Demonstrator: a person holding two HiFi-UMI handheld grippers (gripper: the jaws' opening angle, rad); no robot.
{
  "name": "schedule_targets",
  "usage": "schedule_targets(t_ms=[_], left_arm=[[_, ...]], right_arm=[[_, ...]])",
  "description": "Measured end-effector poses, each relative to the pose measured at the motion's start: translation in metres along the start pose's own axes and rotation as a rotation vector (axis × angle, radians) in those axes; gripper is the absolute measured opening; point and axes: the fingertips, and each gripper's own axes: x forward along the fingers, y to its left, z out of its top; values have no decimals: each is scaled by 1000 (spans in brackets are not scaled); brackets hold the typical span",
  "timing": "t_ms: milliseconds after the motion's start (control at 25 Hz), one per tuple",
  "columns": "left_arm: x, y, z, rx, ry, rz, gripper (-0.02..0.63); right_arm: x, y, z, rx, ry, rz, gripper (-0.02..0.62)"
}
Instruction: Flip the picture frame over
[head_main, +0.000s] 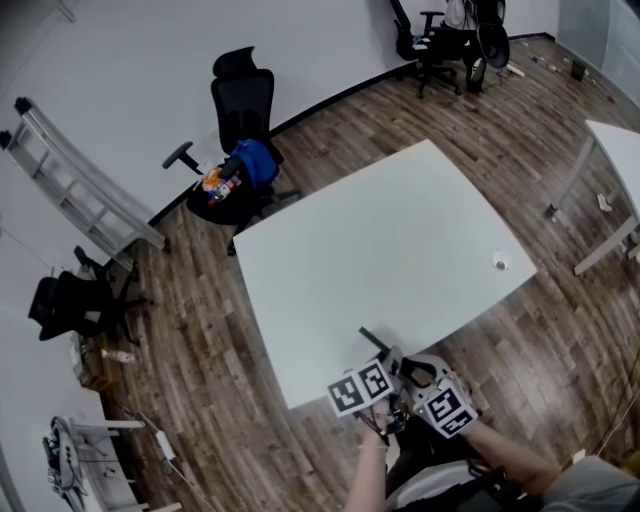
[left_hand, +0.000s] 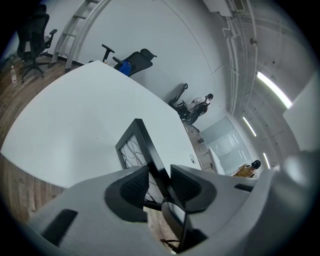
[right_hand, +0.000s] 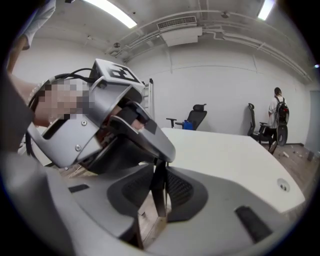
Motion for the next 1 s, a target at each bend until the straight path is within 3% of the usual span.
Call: schedule_targets(t_ms=[240,560,760,1000], left_arm=[[-3,2,-2,-32,4,-27,127],[-9,8,0,-35,16,-33,123],[-18,15,-2,-74,14,-54,123],[-26,25,-5,-89,12,-59,123]], right_arm=[[-1,5,-1,32,-4,66,81],[-4,10,0,153,-27,191,104],[-14,-18,9,282,-99,150,104],[18,-40,-20,328,39,172,104]])
